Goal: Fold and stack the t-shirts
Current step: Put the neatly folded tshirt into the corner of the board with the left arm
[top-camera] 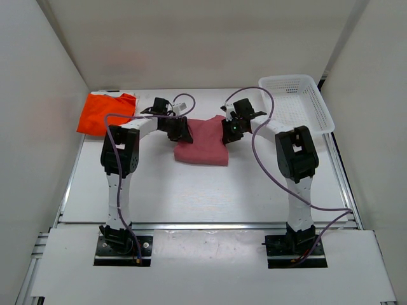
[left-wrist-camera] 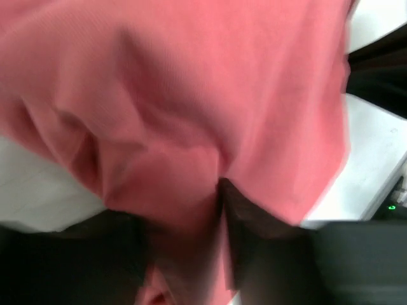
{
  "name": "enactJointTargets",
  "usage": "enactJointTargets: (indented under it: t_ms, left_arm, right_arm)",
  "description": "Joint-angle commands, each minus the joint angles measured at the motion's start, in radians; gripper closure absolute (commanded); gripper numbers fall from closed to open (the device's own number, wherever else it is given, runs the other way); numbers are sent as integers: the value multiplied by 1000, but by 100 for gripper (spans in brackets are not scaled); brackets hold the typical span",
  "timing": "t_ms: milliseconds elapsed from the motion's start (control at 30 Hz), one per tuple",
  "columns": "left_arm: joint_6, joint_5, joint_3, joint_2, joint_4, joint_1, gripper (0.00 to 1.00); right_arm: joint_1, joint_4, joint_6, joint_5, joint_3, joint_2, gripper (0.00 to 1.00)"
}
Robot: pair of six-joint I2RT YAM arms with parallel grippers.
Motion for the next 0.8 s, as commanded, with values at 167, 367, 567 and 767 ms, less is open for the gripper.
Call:
enactJointTargets:
  t_ms: [167, 367, 567, 767]
  left_arm:
    - [62, -108, -34, 19, -110, -13, 100]
    - [141, -249, -30, -126, -166, 39, 100]
    - [287, -473, 16, -243, -224, 48, 100]
    - [448, -715, 44, -290, -206, 71, 100]
  right_arm:
    - [-13, -3, 21, -48, 33, -49, 87]
    - [-48, -15, -10, -25, -10, -195, 88]
    - [-50, -30, -79, 10, -35, -296, 88]
    - [-26, -26, -137, 44, -46, -345, 88]
